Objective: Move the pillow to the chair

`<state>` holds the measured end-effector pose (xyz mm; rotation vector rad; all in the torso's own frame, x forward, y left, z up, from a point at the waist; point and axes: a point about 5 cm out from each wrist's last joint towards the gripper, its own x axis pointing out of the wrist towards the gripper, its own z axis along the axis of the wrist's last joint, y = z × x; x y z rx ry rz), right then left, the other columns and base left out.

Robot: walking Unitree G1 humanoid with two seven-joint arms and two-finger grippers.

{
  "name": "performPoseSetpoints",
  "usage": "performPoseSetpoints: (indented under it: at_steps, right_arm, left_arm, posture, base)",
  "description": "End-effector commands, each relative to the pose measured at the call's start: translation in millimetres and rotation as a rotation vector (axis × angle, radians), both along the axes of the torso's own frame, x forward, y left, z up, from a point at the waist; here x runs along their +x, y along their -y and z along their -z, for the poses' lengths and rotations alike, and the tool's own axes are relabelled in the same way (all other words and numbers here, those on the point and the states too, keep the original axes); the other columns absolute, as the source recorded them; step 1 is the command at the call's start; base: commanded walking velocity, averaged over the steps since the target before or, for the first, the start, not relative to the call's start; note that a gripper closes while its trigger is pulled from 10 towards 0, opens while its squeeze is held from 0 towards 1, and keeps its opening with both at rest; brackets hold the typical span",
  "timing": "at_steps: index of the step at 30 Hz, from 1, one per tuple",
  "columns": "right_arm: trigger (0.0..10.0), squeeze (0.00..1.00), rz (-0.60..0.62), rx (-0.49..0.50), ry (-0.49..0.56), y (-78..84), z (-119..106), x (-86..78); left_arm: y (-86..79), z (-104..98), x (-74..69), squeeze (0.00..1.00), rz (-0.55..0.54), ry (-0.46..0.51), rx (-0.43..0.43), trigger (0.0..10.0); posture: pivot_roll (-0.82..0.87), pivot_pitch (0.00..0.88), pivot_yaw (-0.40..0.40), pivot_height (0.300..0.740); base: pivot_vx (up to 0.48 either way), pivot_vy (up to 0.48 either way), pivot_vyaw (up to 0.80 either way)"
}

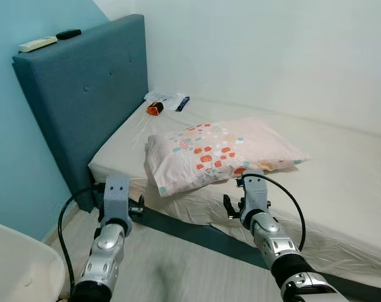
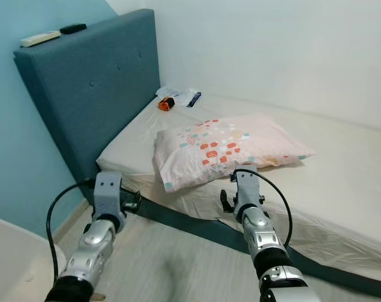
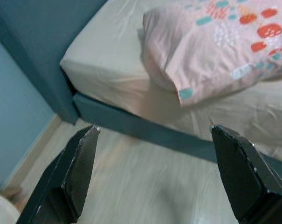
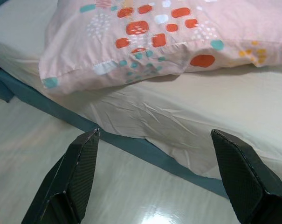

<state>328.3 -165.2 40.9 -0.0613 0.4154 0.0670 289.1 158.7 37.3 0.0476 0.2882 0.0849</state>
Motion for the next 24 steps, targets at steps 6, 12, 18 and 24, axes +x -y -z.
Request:
performPoseSetpoints:
  at_steps: [6,12,18,24]
  right_arm:
    - [10.0,0.00,0.006,-0.006,-0.014,3.7,4.8,-5.6]
    - [10.0,0.00,0.035,0.016,-0.031,4.4,8.7,-8.6]
    - [10.0,0.00,0.031,0.009,-0.023,4.6,9.1,-10.9]
    - [10.0,0.00,0.006,-0.011,-0.001,6.0,1.4,-4.7]
  left_arm:
    - [11.6,-7.2,1.8,0.00,0.068,0.034,-0.022,10.0]
    - [11.4,-12.5,1.9,0.00,0.020,0.066,-0.044,10.0]
    - [13.4,-11.6,-1.6,0.00,0.032,0.066,-0.063,10.0]
    - [21.5,-19.3,4.8,0.00,0.076,0.095,-0.085,10.0]
  posture:
    - [0.05,0.015,-0.067,0.729]
    - [0.03,0.008,-0.055,0.729]
    - [0.02,0.013,-0.054,0.729]
    - [0.03,0.015,-0.066,0.729]
  base:
    - [0.000,0.000,0.00]
    - [0.000,0.000,0.00]
    - [0.000,0.000,0.00]
    - [0.000,0.000,0.00]
